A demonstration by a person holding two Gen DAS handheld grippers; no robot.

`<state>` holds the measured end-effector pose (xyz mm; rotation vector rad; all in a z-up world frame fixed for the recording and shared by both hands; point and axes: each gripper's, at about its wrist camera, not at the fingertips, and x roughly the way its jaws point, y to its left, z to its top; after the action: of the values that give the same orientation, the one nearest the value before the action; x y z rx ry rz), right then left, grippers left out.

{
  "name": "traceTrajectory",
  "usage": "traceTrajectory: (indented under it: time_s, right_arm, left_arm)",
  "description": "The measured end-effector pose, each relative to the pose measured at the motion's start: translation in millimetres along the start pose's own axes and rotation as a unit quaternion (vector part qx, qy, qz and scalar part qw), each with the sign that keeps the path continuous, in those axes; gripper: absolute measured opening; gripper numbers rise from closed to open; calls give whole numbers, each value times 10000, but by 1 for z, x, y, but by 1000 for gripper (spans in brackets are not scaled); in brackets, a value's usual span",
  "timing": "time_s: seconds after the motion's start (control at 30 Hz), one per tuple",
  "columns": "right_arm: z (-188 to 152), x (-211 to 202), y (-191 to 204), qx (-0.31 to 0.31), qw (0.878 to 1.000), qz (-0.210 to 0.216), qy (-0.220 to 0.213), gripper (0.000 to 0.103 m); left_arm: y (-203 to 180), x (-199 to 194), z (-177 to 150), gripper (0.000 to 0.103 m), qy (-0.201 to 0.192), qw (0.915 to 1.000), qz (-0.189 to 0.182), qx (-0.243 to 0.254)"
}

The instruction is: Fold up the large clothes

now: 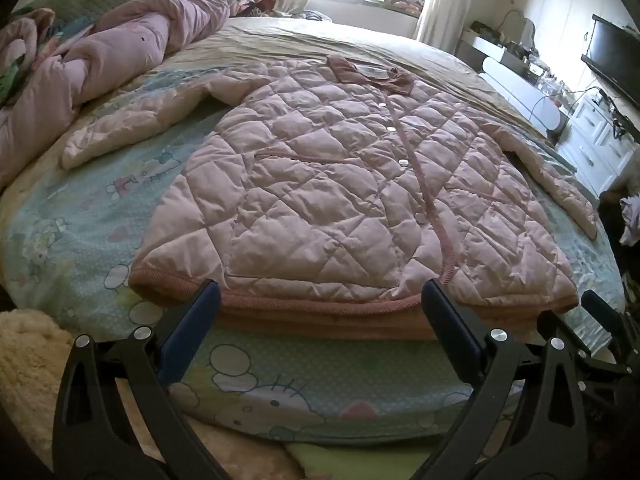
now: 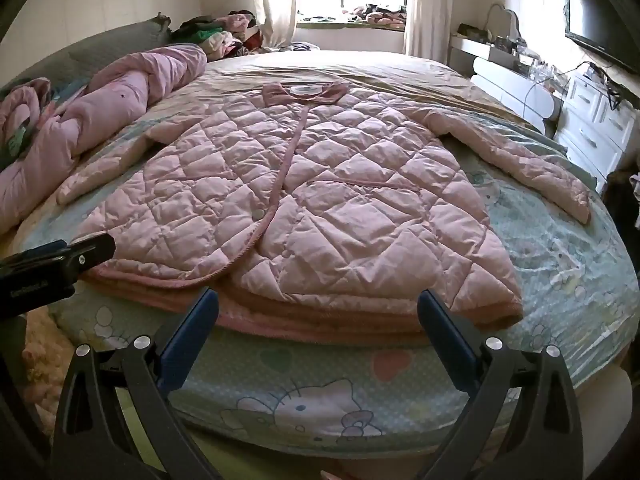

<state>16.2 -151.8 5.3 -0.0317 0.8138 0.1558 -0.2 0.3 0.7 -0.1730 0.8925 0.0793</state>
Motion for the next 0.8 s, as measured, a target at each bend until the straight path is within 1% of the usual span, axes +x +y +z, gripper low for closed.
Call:
traceTrajectory:
  time_s: [0.8]
  right_arm:
    - [0, -1, 4, -72, 10000, -4, -14, 99]
  left_arm:
    - [-3, -2, 4, 94, -8, 10000, -34, 3]
